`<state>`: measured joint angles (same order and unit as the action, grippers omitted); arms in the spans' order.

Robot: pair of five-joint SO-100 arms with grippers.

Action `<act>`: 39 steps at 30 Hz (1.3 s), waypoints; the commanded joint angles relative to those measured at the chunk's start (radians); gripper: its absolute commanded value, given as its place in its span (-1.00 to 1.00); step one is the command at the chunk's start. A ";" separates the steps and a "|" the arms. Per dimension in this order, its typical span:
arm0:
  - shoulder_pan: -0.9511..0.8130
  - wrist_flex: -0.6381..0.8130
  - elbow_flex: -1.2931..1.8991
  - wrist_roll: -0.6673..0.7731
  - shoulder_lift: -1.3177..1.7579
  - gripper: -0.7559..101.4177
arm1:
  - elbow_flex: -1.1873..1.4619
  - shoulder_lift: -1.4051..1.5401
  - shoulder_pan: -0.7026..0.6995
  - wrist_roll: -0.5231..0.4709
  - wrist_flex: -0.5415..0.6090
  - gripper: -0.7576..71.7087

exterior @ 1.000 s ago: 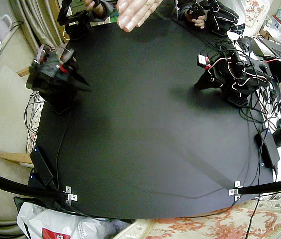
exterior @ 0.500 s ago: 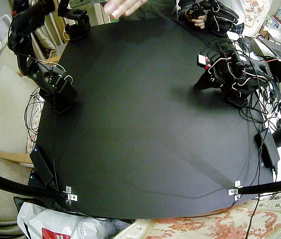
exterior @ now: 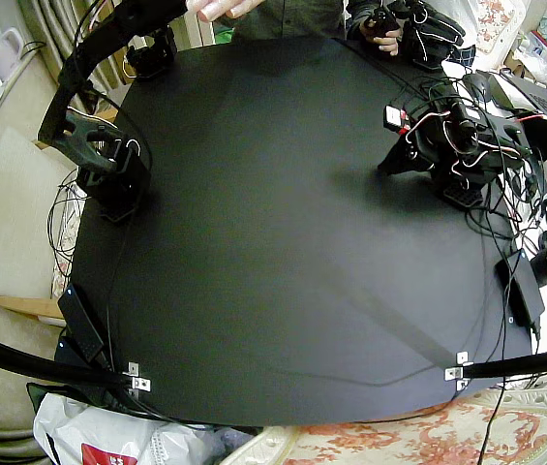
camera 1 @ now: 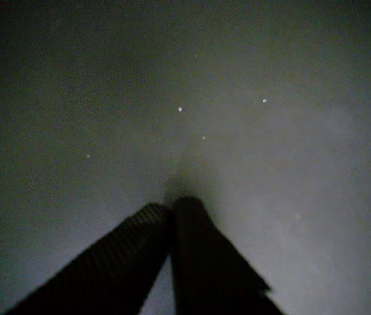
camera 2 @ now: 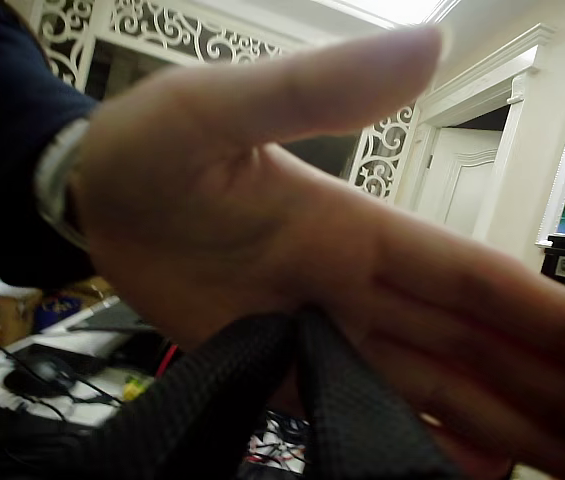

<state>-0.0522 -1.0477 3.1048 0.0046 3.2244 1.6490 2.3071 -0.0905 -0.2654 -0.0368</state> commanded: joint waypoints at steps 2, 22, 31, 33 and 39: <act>-0.003 0.008 0.000 -0.003 0.017 -0.99 | -0.098 0.006 0.026 -0.034 0.023 -1.00; -0.003 0.008 0.000 -0.003 0.017 -0.99 | -0.396 0.247 0.000 0.017 -0.887 -1.00; -0.003 0.008 0.000 -0.002 0.017 -0.99 | 0.299 0.888 -0.078 0.192 -1.296 -1.00; -0.003 0.008 0.000 -0.002 0.017 -0.99 | 0.486 0.966 -0.098 0.222 -1.381 -1.00; -0.003 0.008 0.000 -0.003 0.017 -0.99 | 1.077 0.965 -0.160 0.172 -1.232 -1.00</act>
<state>-0.0522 -1.0477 3.1048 0.0046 3.2244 2.6768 3.2582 -0.2393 -0.0798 -1.2916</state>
